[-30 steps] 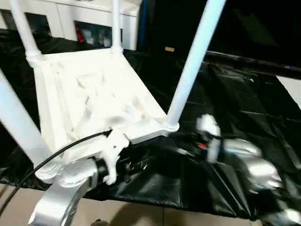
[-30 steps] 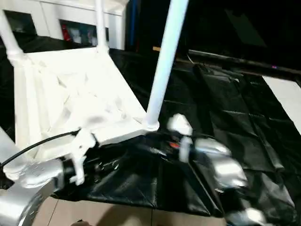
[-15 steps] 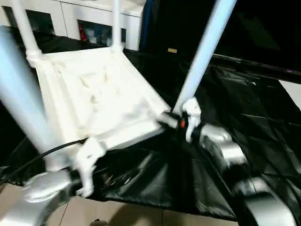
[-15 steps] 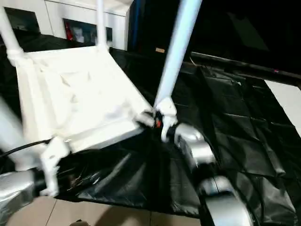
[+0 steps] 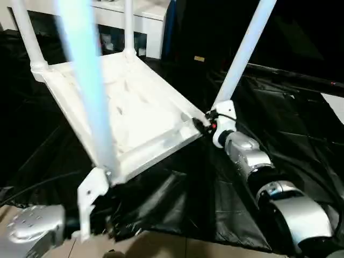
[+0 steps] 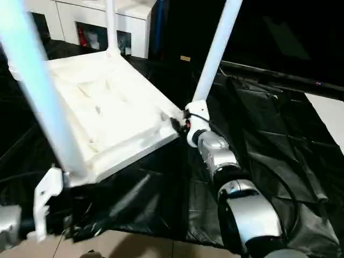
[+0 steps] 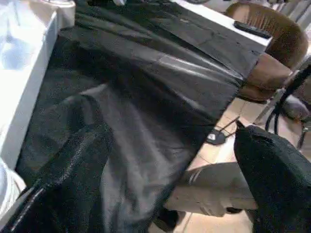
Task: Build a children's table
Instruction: Rotate table base
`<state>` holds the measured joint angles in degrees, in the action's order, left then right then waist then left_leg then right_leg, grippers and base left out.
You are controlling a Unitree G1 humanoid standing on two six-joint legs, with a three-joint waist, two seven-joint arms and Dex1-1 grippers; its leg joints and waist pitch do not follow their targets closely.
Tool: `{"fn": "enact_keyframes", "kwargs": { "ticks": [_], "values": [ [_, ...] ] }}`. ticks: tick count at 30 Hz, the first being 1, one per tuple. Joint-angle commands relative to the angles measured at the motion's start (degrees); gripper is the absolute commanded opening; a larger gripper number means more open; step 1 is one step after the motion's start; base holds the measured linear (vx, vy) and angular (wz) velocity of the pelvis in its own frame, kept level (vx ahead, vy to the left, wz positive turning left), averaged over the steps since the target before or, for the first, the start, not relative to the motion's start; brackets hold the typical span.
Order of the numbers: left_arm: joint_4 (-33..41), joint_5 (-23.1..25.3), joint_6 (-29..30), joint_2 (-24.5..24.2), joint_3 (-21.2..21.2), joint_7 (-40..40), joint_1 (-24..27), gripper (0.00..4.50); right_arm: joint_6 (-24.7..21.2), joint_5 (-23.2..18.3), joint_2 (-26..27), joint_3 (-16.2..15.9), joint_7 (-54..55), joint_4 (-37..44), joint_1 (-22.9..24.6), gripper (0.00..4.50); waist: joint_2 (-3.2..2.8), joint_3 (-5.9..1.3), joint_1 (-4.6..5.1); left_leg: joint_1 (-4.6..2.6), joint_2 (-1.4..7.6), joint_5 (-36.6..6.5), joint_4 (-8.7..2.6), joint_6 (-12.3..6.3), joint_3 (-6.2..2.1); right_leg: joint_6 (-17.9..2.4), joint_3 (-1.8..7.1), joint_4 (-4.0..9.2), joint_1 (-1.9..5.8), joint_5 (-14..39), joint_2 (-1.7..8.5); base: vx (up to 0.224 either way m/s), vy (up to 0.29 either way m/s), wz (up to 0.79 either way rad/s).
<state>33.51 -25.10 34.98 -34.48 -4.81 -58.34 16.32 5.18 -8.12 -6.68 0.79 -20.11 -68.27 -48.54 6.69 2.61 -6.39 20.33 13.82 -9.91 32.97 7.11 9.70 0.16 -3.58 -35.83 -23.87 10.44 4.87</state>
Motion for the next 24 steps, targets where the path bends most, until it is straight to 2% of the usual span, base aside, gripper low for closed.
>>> {"fn": "enact_keyframes", "kwargs": {
  "ticks": [1, 2, 4, 5, 6, 8, 11, 14, 15, 16, 17, 19, 22, 23, 24],
  "values": [
    [1.3, -1.5, -0.8, -1.2, -2.3, -1.4, 1.3, 4.49, 1.1, 0.9, -2.8, 1.6, 2.1, -2.1, -1.2, 2.66, -1.76, -2.67, 0.46, -0.34, -0.85, -20.2, -3.88, 2.38, 0.97, -7.5, 1.91, 4.05, 1.86, 16.1, 1.26, 0.0, 0.0, 0.0],
    [0.5, -2.2, -1.4, -1.9, -4.6, -2.3, 2.2, 4.49, 1.4, 1.1, -3.4, 1.6, 2.3, -2.8, -1.5, 2.66, -1.7, -2.59, 0.47, -0.25, -0.89, -20.8, -3.92, 2.35, 0.96, -7.3, 1.89, 4.21, 1.89, 17.4, 1.27, 0.0, 0.0, 0.0],
    [-0.1, -2.6, -1.9, -2.4, -6.1, -2.8, 2.7, 4.49, 1.7, 1.2, -3.9, 1.6, 2.3, -3.3, -1.8, 2.66, -1.79, -2.45, 0.33, -0.71, -0.87, -22.3, -3.82, 2.17, 1.07, -7.0, 1.95, 4.53, 1.43, 18.8, 1.11, 0.0, 0.0, 0.0],
    [-0.9, -3.2, -2.4, -2.8, -7.9, -3.0, 3.1, 4.49, 2.0, 1.3, -4.1, 2.0, 2.0, -3.7, -2.1, 2.66, -1.79, -2.45, 0.33, -0.71, -0.87, -22.3, -3.82, 2.17, 1.07, -7.0, 1.95, 4.53, 1.43, 18.8, 1.11, 0.0, 0.0, 0.0],
    [-2.7, -3.7, -3.3, -3.2, -10.1, -3.0, 2.6, 4.49, 2.4, 1.3, -4.3, 2.2, 0.2, -3.8, -2.2, 2.66, -1.64, -2.43, 0.45, -0.42, -0.92, -23.0, -3.88, 2.03, 0.92, -6.6, 1.91, 4.53, 1.61, 20.1, 1.07, 0.0, 0.0, 0.0],
    [-4.6, -4.0, -4.0, -3.3, -11.9, -2.9, 1.8, 4.49, 2.7, 1.3, -4.3, 2.1, -1.6, -3.6, -2.1, 2.66, -1.59, -2.43, 0.57, -0.22, -1.03, -23.0, -3.87, 1.9, 0.83, -6.3, 1.9, 4.55, 1.67, 20.7, 1.06, 0.0, 0.0, 0.0],
    [-9.4, -5.1, -5.7, -4.2, -14.9, -3.1, -1.9, 4.49, 3.4, 1.7, -4.5, 0.5, -7.2, -1.3, -0.2, 2.66, -1.54, -2.49, 0.9, -0.17, -0.93, -23.2, -3.9, 1.85, 0.66, -6.4, 1.95, 4.6, 1.69, 21.3, 1.2, 0.0, 0.0, 0.0],
    [-10.7, -5.3, -6.2, -4.5, -14.8, -3.2, -3.7, 4.49, 3.2, 1.7, -4.6, 0.2, -8.2, 0.1, 1.0, 2.66, -1.51, -2.58, 0.98, -0.26, -0.9, -22.1, -3.85, 1.77, 0.68, -7.1, 2.09, 4.37, 1.69, 19.9, 1.2, 0.0, 0.0, 0.0],
    [-11.7, -5.4, -6.7, -4.2, -13.8, -3.1, -5.9, 4.49, 3.1, 1.6, -4.7, 0.1, -8.0, 1.6, 2.4, 2.66, -1.69, -2.59, 1.09, -0.14, -0.91, -21.6, -3.92, 1.88, 0.6, -7.3, 2.14, 4.26, 1.85, 19.1, 1.21, 0.0, 0.0, 0.0],
    [-12.9, -5.1, -7.4, -3.1, -12.1, -2.5, -8.8, 4.49, 3.0, 1.5, -4.7, 0.0, -7.7, 3.4, 4.2, 2.66, -2.07, -2.67, 0.95, -0.34, -0.93, -21.2, -3.89, 2.04, 0.65, -7.3, 2.19, 4.25, 1.78, 18.3, 1.14, 0.0, 0.0, 0.0],
    [-13.7, -4.8, -7.9, -2.3, -10.9, -2.1, -10.7, 4.49, 3.0, 1.6, -4.7, -0.1, -7.4, 4.5, 5.3, 2.66, -2.07, -2.84, 0.75, -0.87, -0.92, -20.4, -3.66, 2.01, 0.9, -8.1, 2.3, 4.1, 1.41, 15.6, 1.04, 0.0, 0.0, 0.0],
    [-16.8, -3.4, -10.0, 0.1, -8.0, -1.4, -15.3, 4.49, 3.2, 3.1, -4.5, -0.7, -4.8, 5.8, 7.4, 2.66, -2.05, -3.0, 0.64, -0.13, -0.99, -18.0, -3.78, 2.71, 0.74, -9.1, 2.31, 3.46, 2.25, 12.4, 1.08, 0.0, 0.0, 0.0],
    [-19.4, -3.1, -10.8, 2.2, -6.1, -1.5, -19.0, 4.49, 3.5, 4.2, -4.2, -0.8, -2.3, 6.1, 8.5, 2.66, -2.13, -3.07, 0.89, -0.21, -1.2, -19.2, -3.61, 3.22, 0.81, -8.4, 2.43, 3.67, 2.24, 14.6, 1.07, 0.0, 0.0, 0.0],
    [-20.8, -3.2, -11.0, 3.3, -5.3, -1.4, -20.8, 4.49, 3.5, 4.6, -4.1, -0.6, -0.7, 5.8, 8.8, 2.66, -2.38, -3.22, 0.93, -0.18, -1.19, -18.9, -3.55, 3.22, 0.76, -8.4, 2.48, 3.53, 2.35, 14.3, 1.18, 0.0, 0.0, 0.0],
    [-22.0, -2.9, -11.5, 4.1, -4.5, -1.3, -22.3, 4.49, 3.3, 4.9, -4.0, -0.3, 0.5, 5.4, 8.8, 2.66, -2.17, -3.16, 1.11, -0.2, -1.29, -18.4, -3.5, 3.11, 0.88, -8.3, 2.47, 3.69, 2.23, 14.3, 1.06, 0.0, 0.0, 0.0]
  ]
}}
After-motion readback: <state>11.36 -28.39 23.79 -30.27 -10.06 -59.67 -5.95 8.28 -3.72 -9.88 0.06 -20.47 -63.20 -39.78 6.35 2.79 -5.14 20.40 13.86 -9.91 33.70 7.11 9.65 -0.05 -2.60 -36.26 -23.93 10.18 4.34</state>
